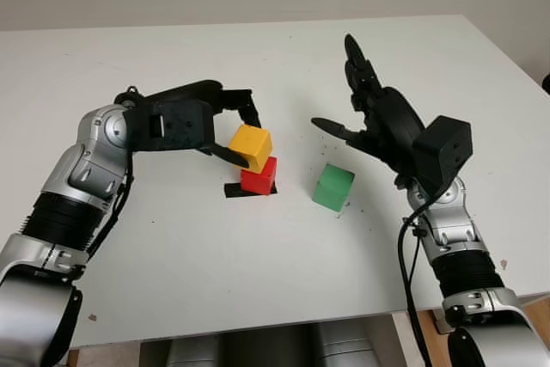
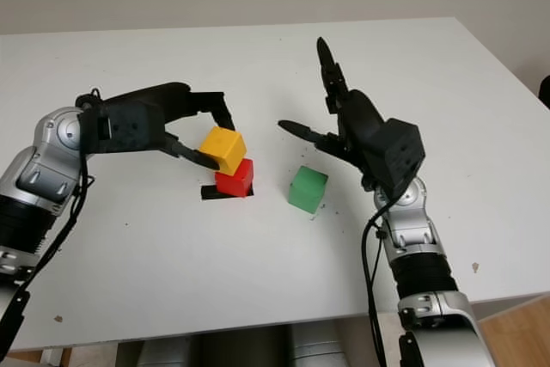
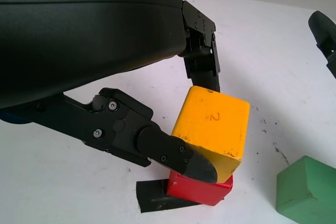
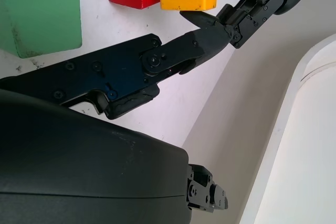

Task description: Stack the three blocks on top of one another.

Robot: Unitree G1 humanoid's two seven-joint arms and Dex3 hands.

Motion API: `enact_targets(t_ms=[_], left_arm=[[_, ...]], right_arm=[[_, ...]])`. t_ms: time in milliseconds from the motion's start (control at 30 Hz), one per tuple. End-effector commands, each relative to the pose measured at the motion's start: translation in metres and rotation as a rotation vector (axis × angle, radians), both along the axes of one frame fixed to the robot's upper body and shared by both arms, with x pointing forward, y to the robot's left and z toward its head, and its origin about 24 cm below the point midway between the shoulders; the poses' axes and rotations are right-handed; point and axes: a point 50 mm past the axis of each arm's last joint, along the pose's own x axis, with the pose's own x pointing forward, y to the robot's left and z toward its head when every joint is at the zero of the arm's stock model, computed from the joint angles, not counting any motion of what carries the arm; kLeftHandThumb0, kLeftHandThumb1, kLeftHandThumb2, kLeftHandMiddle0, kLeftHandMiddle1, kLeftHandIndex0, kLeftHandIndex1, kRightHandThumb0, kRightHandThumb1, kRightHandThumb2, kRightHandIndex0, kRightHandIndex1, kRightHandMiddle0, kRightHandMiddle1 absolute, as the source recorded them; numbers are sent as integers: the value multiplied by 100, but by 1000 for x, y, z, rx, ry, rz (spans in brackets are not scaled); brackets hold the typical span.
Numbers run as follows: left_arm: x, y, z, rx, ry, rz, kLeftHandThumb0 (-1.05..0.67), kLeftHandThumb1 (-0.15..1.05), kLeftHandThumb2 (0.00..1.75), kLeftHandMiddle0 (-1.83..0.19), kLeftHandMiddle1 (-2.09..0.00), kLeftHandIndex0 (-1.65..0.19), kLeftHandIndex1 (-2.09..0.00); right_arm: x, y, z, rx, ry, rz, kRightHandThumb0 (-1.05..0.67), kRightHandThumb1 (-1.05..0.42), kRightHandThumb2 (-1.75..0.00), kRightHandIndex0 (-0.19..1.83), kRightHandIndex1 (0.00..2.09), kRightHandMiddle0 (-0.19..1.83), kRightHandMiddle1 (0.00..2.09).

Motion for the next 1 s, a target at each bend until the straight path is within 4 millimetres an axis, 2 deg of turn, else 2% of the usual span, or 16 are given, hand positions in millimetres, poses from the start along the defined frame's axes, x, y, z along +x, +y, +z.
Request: enact_targets(t_ms=[0,567,767,867,967], left_arm=[[3,-5,10,-9,-20,-8,-40,102,6,-13,-5,-45,-172],[5,-7,1,3,-25,-11,-40,105,6,-13,-5,-36,-166],[5,-7,-1,-4,-26,-10,-41,103,5,-14,-6,-38,-166],[5,-7,-1,2,-23,2,-45,101,5,-14,-6,-33,-153],[6,-7,-1,3,2,2,-55,98,5,-8,-4,-28,-124]], right_arm=[[-1,2,4,3,-19,-1,-66,-97,-5,-19,0,-19,5],[-3,2,2,18,-15,2,-64,-97,-5,-19,0,-19,4],[-4,2,1,9,-23,-9,-66,-97,-5,-19,0,-18,5],[-4,2,1,19,-19,-7,-66,-97,-5,-19,0,-18,5],[-4,2,1,21,-21,-7,-66,-97,-5,-19,0,-18,5]])
